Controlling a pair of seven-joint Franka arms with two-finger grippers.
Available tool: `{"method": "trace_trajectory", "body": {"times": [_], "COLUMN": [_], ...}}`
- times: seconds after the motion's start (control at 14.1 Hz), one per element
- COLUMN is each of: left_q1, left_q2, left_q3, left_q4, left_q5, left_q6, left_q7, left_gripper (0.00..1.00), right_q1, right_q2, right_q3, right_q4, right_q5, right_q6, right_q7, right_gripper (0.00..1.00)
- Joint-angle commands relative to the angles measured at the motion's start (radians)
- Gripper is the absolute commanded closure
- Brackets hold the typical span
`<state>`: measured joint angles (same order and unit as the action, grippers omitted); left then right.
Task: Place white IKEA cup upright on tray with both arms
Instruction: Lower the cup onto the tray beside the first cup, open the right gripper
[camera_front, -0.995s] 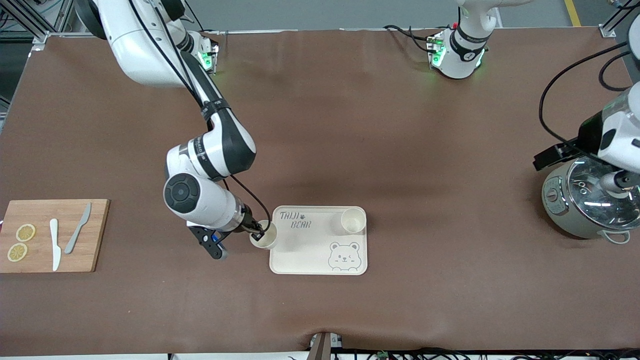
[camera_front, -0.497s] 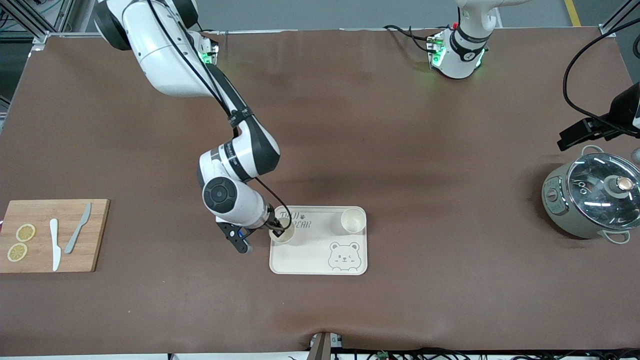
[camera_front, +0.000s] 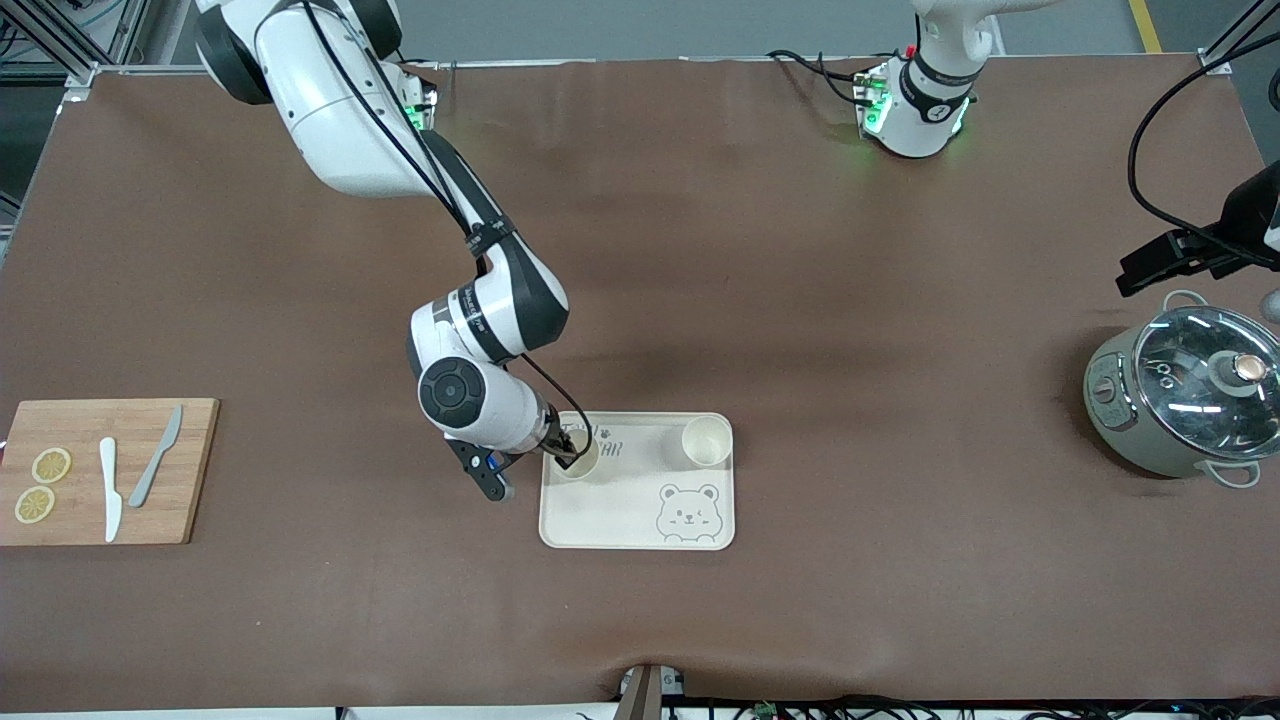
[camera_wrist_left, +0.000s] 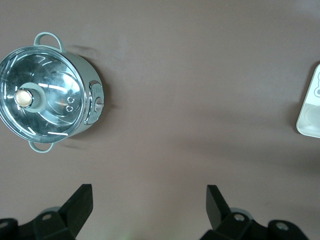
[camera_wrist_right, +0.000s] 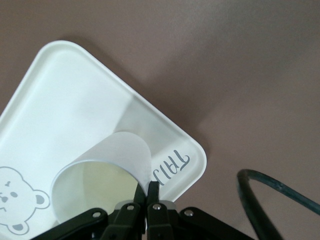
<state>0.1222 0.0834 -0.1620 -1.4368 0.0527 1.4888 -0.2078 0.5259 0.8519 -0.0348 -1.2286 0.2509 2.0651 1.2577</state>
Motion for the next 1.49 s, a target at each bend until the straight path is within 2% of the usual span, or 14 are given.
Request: {"method": "trace_trajectory", "body": {"times": [0.0, 0.14, 0.28, 0.36, 0.43, 0.5, 0.71, 0.85, 1.07, 1.21, 1.35, 1.42], "left_q1": [0.005, 0.005, 0.005, 0.005, 0.005, 0.005, -0.001, -0.012, -0.1, -0.147, -0.17, -0.165], "left_q2": [-0.039, -0.039, -0.043, -0.053, -0.054, -0.056, -0.063, -0.097, -0.142, -0.165, -0.178, -0.178], "left_q3": [-0.011, -0.011, -0.011, -0.011, -0.013, -0.014, -0.013, -0.005, 0.067, 0.102, 0.111, 0.11], "left_q4": [-0.02, -0.019, -0.022, -0.024, -0.024, -0.024, -0.03, -0.081, -0.142, -0.169, -0.189, -0.188], "left_q5": [0.019, 0.015, 0.006, 0.006, 0.006, 0.006, 0.004, 0.004, 0.003, 0.002, -0.002, -0.004], "left_q6": [-0.007, -0.007, -0.01, -0.021, -0.022, -0.022, -0.019, 0.004, 0.039, 0.039, 0.045, 0.045], "left_q7": [0.019, 0.019, 0.051, 0.06, 0.061, 0.062, 0.074, 0.091, 0.091, 0.091, 0.091, 0.091], "left_gripper": [0.0, 0.0, 0.0, 0.0, 0.0, 0.0, 0.0, 0.0, 0.0, 0.0, 0.0, 0.0], "right_q1": [0.006, 0.008, 0.008, 0.006, 0.006, 0.008, -0.006, -0.047, -0.09, -0.105, -0.13, -0.157], "right_q2": [0.013, 0.018, 0.016, 0.013, 0.009, -0.002, -0.036, -0.057, -0.106, -0.149, -0.204, -0.226], "right_q3": [-0.004, -0.004, -0.004, -0.005, -0.005, -0.008, -0.019, -0.013, -0.028, -0.033, -0.03, -0.03], "right_q4": [0.006, 0.006, 0.008, 0.009, 0.012, 0.014, 0.049, 0.111, 0.182, 0.181, 0.178, 0.173], "right_q5": [0.016, 0.011, 0.008, 0.008, 0.007, 0.004, -0.01, -0.056, -0.067, -0.158, -0.27, -0.291], "right_q6": [-0.002, -0.002, -0.005, -0.009, -0.014, -0.025, -0.146, -0.258, -0.332, -0.388, -0.471, -0.5], "right_q7": [0.016, 0.014, 0.012, 0.012, 0.014, 0.014, 0.009, -0.001, -0.01, -0.085, -0.257, -0.312], "right_gripper": [0.52, 0.33, 0.29, 0.21, 0.06, 0.0, 0.0, 0.0, 0.0, 0.0, 0.0, 0.0]}}
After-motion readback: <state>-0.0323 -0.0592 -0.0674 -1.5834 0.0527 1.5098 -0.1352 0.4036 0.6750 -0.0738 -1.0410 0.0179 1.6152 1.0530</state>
